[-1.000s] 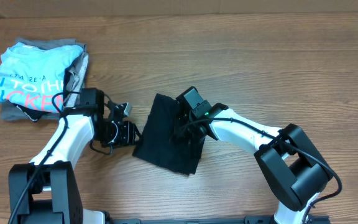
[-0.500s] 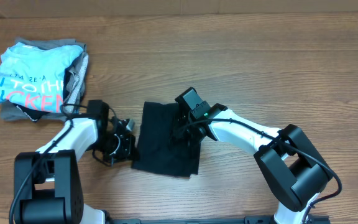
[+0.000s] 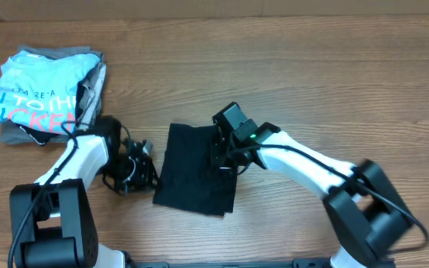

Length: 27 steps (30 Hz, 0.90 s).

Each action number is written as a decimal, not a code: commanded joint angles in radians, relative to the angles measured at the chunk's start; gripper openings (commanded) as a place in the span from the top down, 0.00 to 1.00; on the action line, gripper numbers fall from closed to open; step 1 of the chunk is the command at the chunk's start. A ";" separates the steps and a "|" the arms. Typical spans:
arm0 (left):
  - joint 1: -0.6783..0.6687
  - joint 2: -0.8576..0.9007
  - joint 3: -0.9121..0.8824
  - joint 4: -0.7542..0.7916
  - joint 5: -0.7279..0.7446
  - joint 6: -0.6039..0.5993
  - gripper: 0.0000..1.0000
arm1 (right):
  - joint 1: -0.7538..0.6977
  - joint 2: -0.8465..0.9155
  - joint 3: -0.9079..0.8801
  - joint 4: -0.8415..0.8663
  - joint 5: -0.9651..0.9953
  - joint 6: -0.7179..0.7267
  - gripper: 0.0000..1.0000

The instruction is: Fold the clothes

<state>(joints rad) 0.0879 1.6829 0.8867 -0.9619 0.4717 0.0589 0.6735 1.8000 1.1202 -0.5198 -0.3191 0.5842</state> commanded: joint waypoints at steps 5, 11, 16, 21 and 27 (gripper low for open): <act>0.010 -0.035 0.123 0.129 0.059 0.010 0.23 | -0.037 -0.258 0.040 -0.051 -0.015 -0.064 0.76; 0.009 -0.034 0.123 0.217 0.101 0.008 0.18 | -0.048 -0.254 0.039 -0.208 -0.015 -0.061 0.77; 0.005 0.016 0.109 0.265 0.097 0.017 0.19 | -0.048 -0.251 0.039 -0.276 -0.014 -0.061 0.76; -0.029 0.121 0.109 0.282 0.135 0.038 0.20 | -0.048 -0.251 0.039 -0.272 -0.012 -0.061 0.76; -0.108 0.249 0.109 0.282 0.194 0.115 0.19 | -0.048 -0.251 0.038 -0.277 -0.011 -0.061 0.76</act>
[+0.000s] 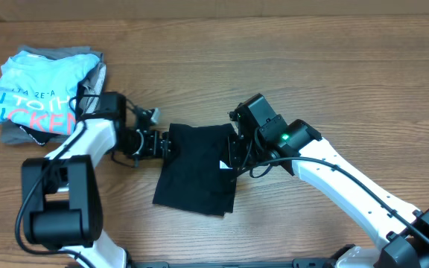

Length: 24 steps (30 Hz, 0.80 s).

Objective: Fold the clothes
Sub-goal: 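Grasp the bundle's left edge with the left gripper and lift it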

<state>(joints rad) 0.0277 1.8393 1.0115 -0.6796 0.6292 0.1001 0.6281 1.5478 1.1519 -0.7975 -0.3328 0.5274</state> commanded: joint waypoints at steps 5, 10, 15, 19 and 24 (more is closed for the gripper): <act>-0.107 0.160 -0.016 0.001 0.018 0.088 0.40 | -0.003 0.001 0.006 0.000 0.003 -0.005 0.76; -0.108 0.188 -0.016 0.012 0.013 0.088 0.80 | -0.003 0.001 0.006 -0.002 0.003 -0.005 0.76; -0.100 0.184 0.005 -0.004 0.143 0.155 0.96 | -0.003 0.001 0.006 -0.005 0.003 -0.005 0.76; -0.071 0.154 0.099 -0.097 0.209 0.185 0.96 | -0.003 0.001 0.006 -0.027 0.019 -0.005 0.77; 0.013 0.114 0.359 -0.253 0.198 0.185 0.96 | -0.003 0.001 0.006 -0.047 0.025 -0.004 0.82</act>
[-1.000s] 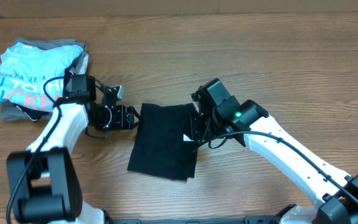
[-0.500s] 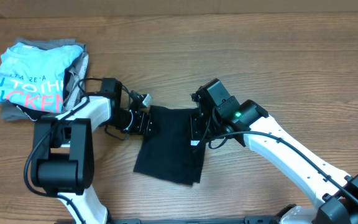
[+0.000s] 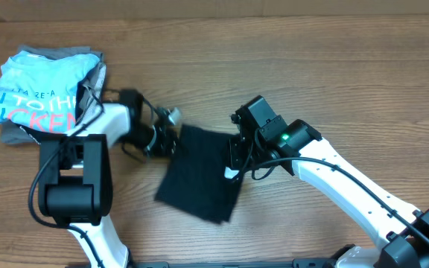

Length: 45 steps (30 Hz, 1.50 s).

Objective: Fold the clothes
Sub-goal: 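Grasp the bundle's left edge with the left gripper and lift it, then place the black bundle on top of the shirt stack with the left gripper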

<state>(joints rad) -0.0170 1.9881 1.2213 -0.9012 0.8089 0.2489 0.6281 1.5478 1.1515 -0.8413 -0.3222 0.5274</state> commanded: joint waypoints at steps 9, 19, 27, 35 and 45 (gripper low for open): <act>0.246 -0.034 0.486 0.020 -0.022 -0.123 0.96 | -0.003 0.001 0.006 -0.003 0.014 -0.004 0.83; 0.557 -0.034 0.545 0.209 0.000 -0.296 0.96 | -0.003 0.001 0.006 -0.024 0.014 0.007 0.83; 0.792 -0.034 0.544 0.301 0.068 -0.378 0.96 | -0.003 0.001 0.006 -0.021 0.014 0.026 0.83; 0.824 -0.032 0.544 0.169 -0.144 -0.297 0.54 | -0.003 0.001 0.006 -0.022 0.013 0.053 0.83; 0.928 -0.224 0.576 0.121 -0.224 -0.362 0.59 | -0.003 0.001 0.006 -0.044 0.006 0.052 0.83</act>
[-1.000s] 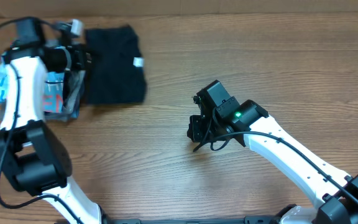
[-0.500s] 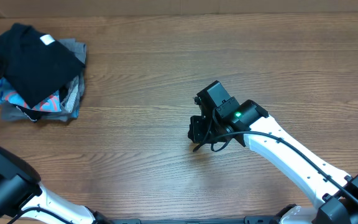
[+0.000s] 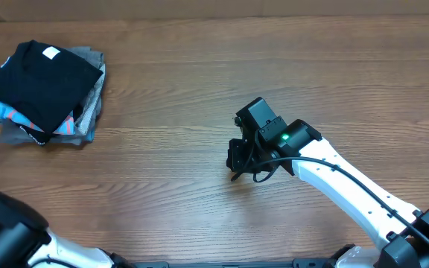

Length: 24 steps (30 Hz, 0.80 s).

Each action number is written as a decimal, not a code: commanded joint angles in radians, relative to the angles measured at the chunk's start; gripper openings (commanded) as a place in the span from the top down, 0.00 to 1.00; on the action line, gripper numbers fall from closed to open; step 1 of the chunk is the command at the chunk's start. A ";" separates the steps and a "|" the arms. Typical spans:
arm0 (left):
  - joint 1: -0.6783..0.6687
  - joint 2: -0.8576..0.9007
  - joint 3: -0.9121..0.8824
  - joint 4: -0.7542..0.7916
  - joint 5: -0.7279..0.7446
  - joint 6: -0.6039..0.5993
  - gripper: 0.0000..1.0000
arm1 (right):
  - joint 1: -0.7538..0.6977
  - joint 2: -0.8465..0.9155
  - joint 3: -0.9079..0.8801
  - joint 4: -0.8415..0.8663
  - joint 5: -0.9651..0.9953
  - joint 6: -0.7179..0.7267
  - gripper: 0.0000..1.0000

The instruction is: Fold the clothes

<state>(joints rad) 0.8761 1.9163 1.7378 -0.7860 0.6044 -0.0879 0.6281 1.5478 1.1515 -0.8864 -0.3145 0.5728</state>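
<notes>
A folded black garment [image 3: 47, 78] with a white neck label lies on top of the clothes stack [image 3: 88, 119] at the far left; a light blue shirt and grey pieces show under it. My right gripper [image 3: 235, 162] points down at bare wood in the middle of the table, apart from all cloth, and looks open with nothing in it. Of my left arm [image 3: 2, 231] only a blurred part shows at the bottom left. A dark bit at the left edge beside the stack may be its gripper.
The wooden table [image 3: 274, 67] runs across the whole view. The right arm's white links [image 3: 348, 193] stretch from the bottom right corner toward the middle.
The black garment has gone from the table's middle, between both grippers, to the top of the stack at the left. The right gripper has let it go and stays put. The left arm has swung leftward.
The black garment lay folded mid-table, the right gripper on its right edge and the left gripper beside its left. Then both grippers were at its top corners. Then it sat skewed between them. Now it covers the light blue shirt on the stack.
</notes>
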 commanded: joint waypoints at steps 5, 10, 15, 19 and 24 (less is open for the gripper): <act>-0.063 -0.411 0.074 -0.010 0.348 0.161 0.44 | -0.003 -0.015 0.012 0.005 0.046 0.006 0.83; -0.337 -0.597 0.074 -0.271 0.139 0.391 0.37 | -0.003 -0.125 0.080 -0.026 0.165 0.000 0.82; -0.685 -0.766 0.074 -0.568 -0.209 0.457 0.00 | -0.003 -0.293 0.188 -0.020 0.349 -0.006 0.72; -0.782 -0.839 0.074 -0.739 -0.354 0.331 0.00 | -0.003 -0.400 0.231 -0.006 0.352 -0.090 0.38; -0.782 -0.903 0.074 -0.890 -0.353 0.296 0.00 | -0.003 -0.517 0.239 -0.003 0.388 -0.137 0.00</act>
<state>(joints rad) 0.0982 1.0405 1.8072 -1.6333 0.3134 0.2527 0.6281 1.0897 1.3689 -0.8913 0.0216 0.4828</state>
